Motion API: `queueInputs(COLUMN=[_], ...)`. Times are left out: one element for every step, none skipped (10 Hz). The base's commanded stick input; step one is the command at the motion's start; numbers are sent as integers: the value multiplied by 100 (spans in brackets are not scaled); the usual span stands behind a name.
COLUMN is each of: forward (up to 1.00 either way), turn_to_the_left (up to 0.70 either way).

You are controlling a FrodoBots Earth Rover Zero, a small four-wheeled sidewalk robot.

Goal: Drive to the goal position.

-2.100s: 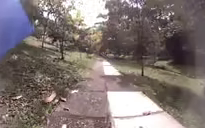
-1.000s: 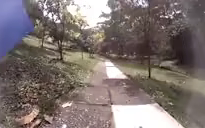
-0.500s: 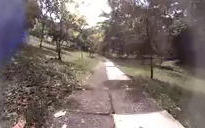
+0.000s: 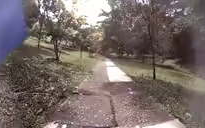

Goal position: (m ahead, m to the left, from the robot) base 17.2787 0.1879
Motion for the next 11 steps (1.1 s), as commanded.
queueInputs(forward=[50,50,50,50,50,50,50,50,50,50,50], turn_to_the_left=[0,0,0,0,0,0,0,0,0,0,0])
